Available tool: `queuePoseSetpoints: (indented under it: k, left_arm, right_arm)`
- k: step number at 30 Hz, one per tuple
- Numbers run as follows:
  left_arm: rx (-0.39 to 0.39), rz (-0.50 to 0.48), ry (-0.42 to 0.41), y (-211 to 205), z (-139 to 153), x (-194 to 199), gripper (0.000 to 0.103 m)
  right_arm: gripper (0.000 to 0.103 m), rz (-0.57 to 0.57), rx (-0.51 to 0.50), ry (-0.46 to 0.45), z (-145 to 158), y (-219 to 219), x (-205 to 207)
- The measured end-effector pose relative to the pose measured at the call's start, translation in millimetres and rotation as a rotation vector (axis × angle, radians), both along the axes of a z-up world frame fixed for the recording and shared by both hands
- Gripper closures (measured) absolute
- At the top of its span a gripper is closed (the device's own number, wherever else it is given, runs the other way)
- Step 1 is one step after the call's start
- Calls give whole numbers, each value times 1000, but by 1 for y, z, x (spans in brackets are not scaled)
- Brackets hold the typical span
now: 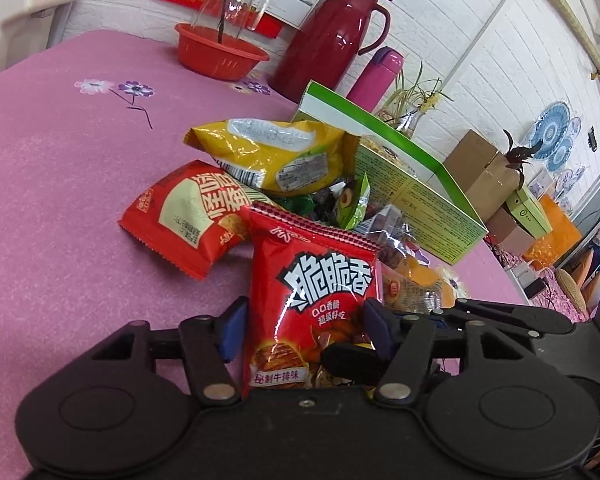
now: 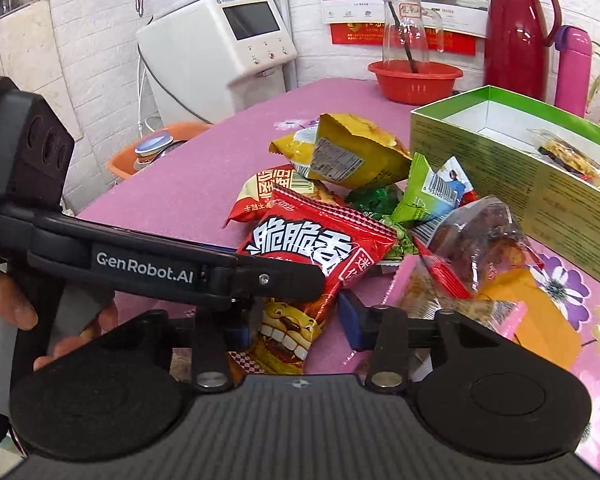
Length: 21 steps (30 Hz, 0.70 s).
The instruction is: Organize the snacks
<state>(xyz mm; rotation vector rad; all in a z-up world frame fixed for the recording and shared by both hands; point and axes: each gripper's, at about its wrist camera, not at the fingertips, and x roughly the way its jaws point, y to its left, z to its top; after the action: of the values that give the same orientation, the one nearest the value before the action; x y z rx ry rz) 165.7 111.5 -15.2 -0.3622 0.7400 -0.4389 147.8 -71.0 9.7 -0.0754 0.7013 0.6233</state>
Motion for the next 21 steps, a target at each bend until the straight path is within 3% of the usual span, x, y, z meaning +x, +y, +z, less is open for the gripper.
queuePoseSetpoints:
  k: [12,21]
  left_arm:
    - [17,2,-146,-21,44,-25,47]
    - [-3,-48,-217,-48,75,-15,47]
  right_arm:
    - [37,-34,54,-144,32,-24,-20]
    - [38,-93,79,-248,56,-53,-21]
